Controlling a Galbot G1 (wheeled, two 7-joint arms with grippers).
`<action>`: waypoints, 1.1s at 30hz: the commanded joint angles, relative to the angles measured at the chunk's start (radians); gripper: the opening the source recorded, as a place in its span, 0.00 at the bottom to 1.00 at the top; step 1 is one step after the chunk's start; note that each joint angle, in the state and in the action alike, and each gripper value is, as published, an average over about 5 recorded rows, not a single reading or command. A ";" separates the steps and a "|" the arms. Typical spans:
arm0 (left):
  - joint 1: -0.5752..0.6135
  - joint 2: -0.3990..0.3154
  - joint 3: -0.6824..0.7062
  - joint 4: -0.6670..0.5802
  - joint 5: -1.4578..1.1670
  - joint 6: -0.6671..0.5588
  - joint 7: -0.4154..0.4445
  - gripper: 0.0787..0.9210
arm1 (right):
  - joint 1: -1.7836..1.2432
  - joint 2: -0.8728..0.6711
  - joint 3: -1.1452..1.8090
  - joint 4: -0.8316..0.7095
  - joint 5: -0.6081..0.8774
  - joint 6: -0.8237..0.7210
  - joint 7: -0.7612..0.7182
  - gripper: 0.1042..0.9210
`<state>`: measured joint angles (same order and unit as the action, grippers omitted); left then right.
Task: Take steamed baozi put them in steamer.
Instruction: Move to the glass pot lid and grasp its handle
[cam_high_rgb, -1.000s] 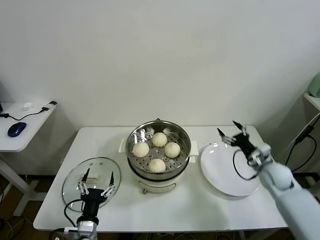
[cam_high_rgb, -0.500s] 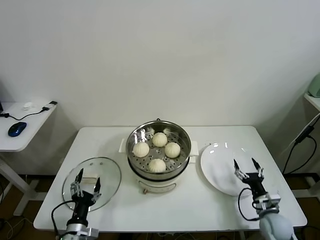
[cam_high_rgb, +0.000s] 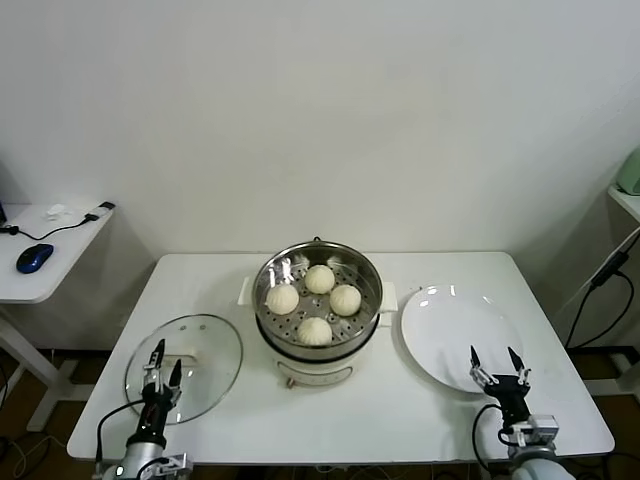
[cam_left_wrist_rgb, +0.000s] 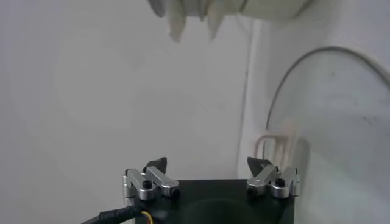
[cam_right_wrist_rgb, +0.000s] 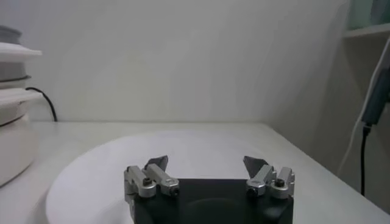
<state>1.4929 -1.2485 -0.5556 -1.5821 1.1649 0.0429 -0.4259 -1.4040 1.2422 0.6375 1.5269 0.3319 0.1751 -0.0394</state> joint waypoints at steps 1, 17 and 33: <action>-0.063 0.016 0.000 0.108 0.106 0.028 -0.025 0.88 | -0.030 0.028 0.021 0.032 -0.017 -0.016 0.017 0.88; -0.144 0.046 0.027 0.206 0.100 -0.009 -0.028 0.88 | -0.024 0.035 0.021 0.040 -0.020 -0.019 0.021 0.88; -0.169 0.045 0.033 0.263 0.111 -0.030 -0.049 0.49 | -0.018 0.038 0.021 0.050 -0.033 -0.029 0.020 0.88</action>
<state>1.3362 -1.2052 -0.5245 -1.3545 1.2714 0.0197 -0.4655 -1.4229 1.2779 0.6586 1.5728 0.3014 0.1490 -0.0197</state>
